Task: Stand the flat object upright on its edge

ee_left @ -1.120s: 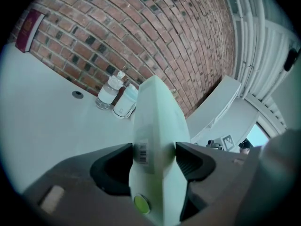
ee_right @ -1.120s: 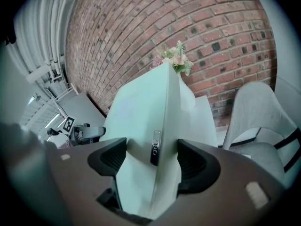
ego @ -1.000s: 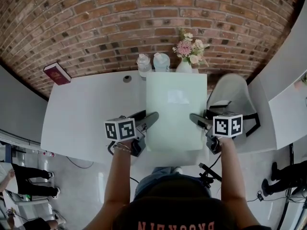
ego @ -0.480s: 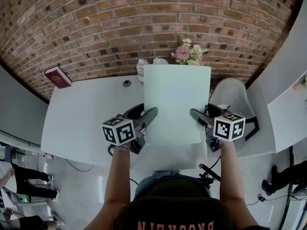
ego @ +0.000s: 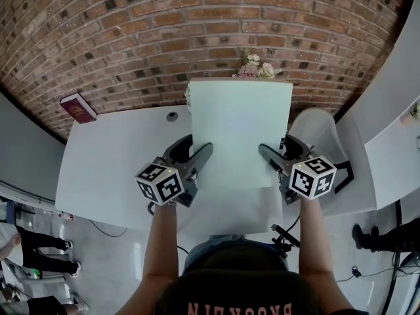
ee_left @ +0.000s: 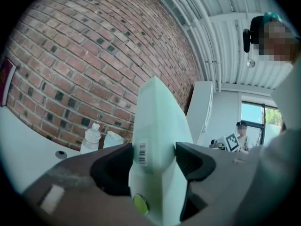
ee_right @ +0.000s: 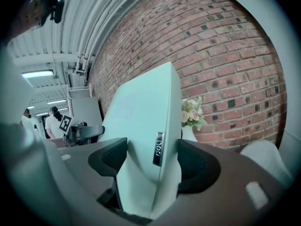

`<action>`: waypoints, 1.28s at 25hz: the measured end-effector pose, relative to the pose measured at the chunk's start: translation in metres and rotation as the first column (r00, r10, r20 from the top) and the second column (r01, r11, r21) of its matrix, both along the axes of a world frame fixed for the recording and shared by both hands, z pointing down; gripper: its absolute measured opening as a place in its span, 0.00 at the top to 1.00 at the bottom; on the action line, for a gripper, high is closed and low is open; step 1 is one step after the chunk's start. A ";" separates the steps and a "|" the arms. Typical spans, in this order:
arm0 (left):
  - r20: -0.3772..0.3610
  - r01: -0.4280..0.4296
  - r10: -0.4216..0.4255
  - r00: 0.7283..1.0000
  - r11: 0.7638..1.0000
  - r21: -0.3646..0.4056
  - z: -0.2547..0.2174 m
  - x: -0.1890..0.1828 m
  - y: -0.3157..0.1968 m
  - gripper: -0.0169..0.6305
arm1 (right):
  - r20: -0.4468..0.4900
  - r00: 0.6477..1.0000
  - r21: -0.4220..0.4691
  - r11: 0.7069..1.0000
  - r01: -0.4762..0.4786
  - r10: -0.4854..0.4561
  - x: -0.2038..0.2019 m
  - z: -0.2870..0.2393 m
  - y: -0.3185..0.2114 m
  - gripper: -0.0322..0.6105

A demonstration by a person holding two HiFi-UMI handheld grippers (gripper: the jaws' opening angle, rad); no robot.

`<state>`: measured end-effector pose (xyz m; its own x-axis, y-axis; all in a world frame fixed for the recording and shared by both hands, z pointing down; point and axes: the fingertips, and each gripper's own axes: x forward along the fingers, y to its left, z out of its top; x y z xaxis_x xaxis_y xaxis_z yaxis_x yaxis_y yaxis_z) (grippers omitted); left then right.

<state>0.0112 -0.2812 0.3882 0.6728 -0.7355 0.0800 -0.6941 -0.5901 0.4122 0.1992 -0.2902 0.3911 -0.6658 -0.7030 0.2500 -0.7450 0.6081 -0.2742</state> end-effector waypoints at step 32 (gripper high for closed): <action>0.347 -0.046 0.011 0.938 0.995 0.092 0.034 -0.004 -0.049 0.51 | -0.274 0.956 0.136 0.988 -0.073 0.108 -0.014 0.033 -0.048 0.44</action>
